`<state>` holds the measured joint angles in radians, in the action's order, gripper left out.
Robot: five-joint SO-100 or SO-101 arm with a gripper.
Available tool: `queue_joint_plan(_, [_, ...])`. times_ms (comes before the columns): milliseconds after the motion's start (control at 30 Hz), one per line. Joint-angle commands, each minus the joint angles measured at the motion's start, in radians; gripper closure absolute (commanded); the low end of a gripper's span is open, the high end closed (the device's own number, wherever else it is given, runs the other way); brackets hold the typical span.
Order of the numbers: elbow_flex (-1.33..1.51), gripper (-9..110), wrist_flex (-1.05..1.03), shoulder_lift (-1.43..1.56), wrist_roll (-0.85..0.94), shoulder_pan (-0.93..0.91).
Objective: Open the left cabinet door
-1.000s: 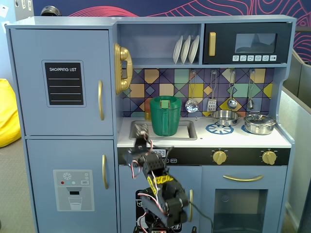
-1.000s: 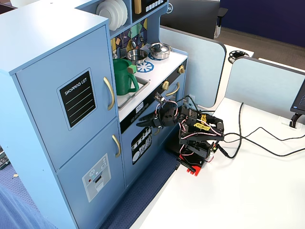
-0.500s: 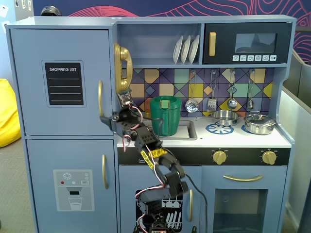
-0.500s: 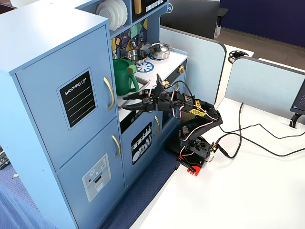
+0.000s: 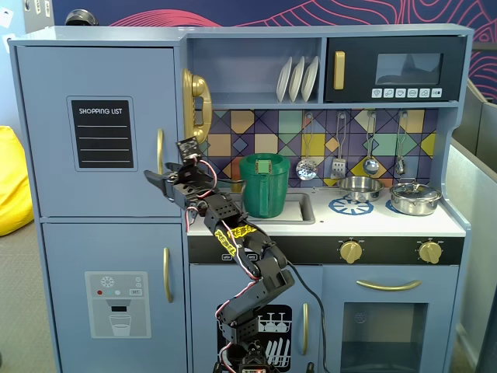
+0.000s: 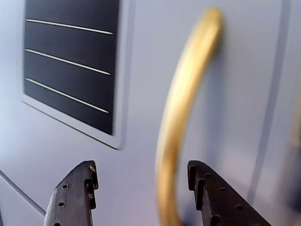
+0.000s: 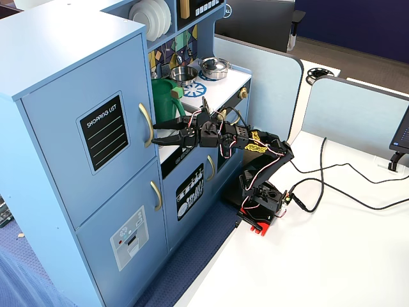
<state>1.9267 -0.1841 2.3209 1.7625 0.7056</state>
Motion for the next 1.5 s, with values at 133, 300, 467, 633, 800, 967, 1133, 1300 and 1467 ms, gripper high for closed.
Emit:
queue_joint_plan(133, [-0.058, 86, 0.057, -0.015, 0.094, 0.141])
queue_joint_plan(300, [-0.051, 87, 0.046, 0.002, 0.189, 0.262])
queue_joint_plan(467, [-0.046, 88, 0.032, 0.029, 0.249, 0.321])
queue_joint_plan(633, [0.018, 89, 0.057, 0.129, 0.239, 0.241])
queue_joint_plan(800, [0.126, 89, 0.003, 0.304, 0.216, 0.137])
queue_joint_plan(967, [0.216, 90, -0.083, 0.474, 0.176, 0.012])
queue_joint_plan(1133, [0.239, 90, -0.172, 0.538, 0.109, -0.137])
queue_joint_plan(1300, [0.287, 91, -0.078, 0.457, 0.067, -0.268])
queue_joint_plan(1467, [0.353, 92, 0.077, 0.371, 0.127, -0.212])
